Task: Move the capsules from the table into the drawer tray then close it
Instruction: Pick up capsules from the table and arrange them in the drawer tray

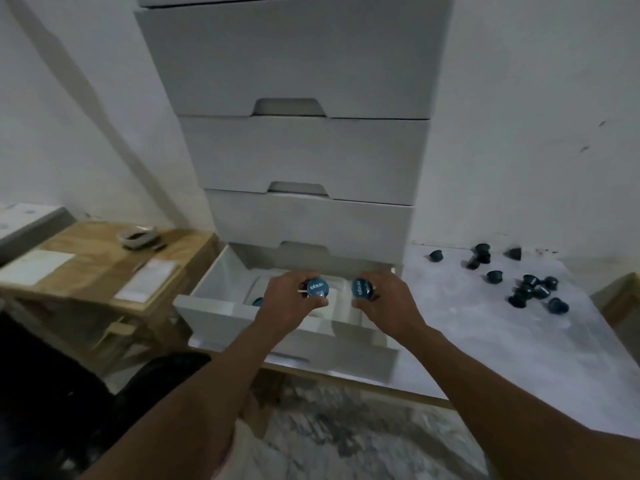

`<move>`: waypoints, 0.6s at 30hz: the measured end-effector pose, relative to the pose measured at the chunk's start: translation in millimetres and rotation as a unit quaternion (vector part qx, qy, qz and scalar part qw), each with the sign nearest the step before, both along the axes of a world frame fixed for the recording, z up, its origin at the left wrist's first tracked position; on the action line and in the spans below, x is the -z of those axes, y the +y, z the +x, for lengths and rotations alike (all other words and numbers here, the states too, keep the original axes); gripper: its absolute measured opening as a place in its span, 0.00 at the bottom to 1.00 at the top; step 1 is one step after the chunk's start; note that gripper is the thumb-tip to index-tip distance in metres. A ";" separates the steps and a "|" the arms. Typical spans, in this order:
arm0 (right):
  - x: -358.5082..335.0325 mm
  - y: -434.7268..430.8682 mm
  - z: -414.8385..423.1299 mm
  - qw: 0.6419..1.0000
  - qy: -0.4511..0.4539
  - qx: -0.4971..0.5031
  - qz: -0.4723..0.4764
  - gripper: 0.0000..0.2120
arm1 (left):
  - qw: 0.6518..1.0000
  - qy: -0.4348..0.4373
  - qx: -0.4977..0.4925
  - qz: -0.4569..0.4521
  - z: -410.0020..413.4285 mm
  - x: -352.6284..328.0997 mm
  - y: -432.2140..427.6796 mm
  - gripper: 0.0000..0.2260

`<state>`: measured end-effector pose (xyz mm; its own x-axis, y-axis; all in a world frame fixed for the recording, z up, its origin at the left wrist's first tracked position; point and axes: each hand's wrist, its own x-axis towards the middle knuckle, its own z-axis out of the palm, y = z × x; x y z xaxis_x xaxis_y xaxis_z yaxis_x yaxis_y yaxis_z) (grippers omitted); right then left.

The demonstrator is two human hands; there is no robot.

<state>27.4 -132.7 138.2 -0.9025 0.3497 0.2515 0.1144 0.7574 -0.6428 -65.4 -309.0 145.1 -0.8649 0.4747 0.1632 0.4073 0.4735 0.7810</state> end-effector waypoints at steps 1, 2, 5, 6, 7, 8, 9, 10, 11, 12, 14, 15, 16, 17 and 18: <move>1.7 -9.4 -4.9 1.000 -0.001 0.006 0.000 0.17 | 1.000 -0.001 0.005 -0.007 -9.2 1.6 -9.8 0.21; 3.7 -17.4 -9.7 1.000 -0.003 0.011 0.001 0.17 | 1.000 0.001 0.011 -0.015 -17.5 2.3 -17.4 0.21; 10.9 -32.5 -22.2 0.999 -0.026 0.027 0.004 0.19 | 0.999 -0.007 0.025 -0.021 -38.3 7.4 -29.2 0.20; 12.2 -34.7 -25.8 0.999 -0.033 0.033 0.003 0.20 | 0.999 -0.008 0.029 -0.022 -44.3 9.8 -30.1 0.19; 13.2 -35.3 -30.4 0.998 -0.041 0.042 0.002 0.21 | 0.999 -0.010 0.035 -0.025 -50.9 13.2 -29.9 0.19; 14.8 -35.0 -35.6 0.998 -0.050 0.048 0.003 0.22 | 0.999 -0.013 0.041 -0.028 -57.8 17.3 -28.7 0.19; 17.1 -33.6 -41.1 0.997 -0.061 0.049 0.003 0.22 | 0.998 -0.015 0.047 -0.033 -64.9 22.1 -26.3 0.19; 20.0 -31.2 -47.2 0.996 -0.073 0.047 0.007 0.22 | 0.998 -0.015 0.053 -0.040 -71.5 25.9 -22.7 0.19; 22.9 -27.7 -53.3 0.995 -0.086 0.043 0.013 0.23 | 0.997 -0.015 0.059 -0.050 -77.8 28.9 -18.6 0.20; 26.0 -23.4 -59.9 0.995 -0.095 0.039 0.017 0.23 | 0.996 -0.020 0.067 -0.054 -83.8 31.8 -14.2 0.20; 30.8 -15.0 -72.7 0.992 -0.117 0.036 0.013 0.24 | 0.994 -0.038 0.083 -0.056 -94.9 40.2 -5.6 0.19; 34.0 -11.0 -79.1 0.990 -0.133 0.035 0.010 0.23 | 0.993 -0.043 0.091 -0.065 -100.0 45.3 -2.0 0.18; 38.3 -7.3 -85.4 0.989 -0.147 0.031 0.012 0.22 | 0.991 -0.045 0.100 -0.078 -104.9 50.9 1.2 0.17; 43.5 -4.1 -91.4 0.986 -0.162 0.021 0.014 0.21 | 0.988 -0.046 0.113 -0.093 -110.0 57.2 4.4 0.17; 49.5 -0.7 -97.3 0.985 -0.174 0.010 0.015 0.20 | 0.985 -0.052 0.126 -0.106 -115.2 62.9 8.1 0.17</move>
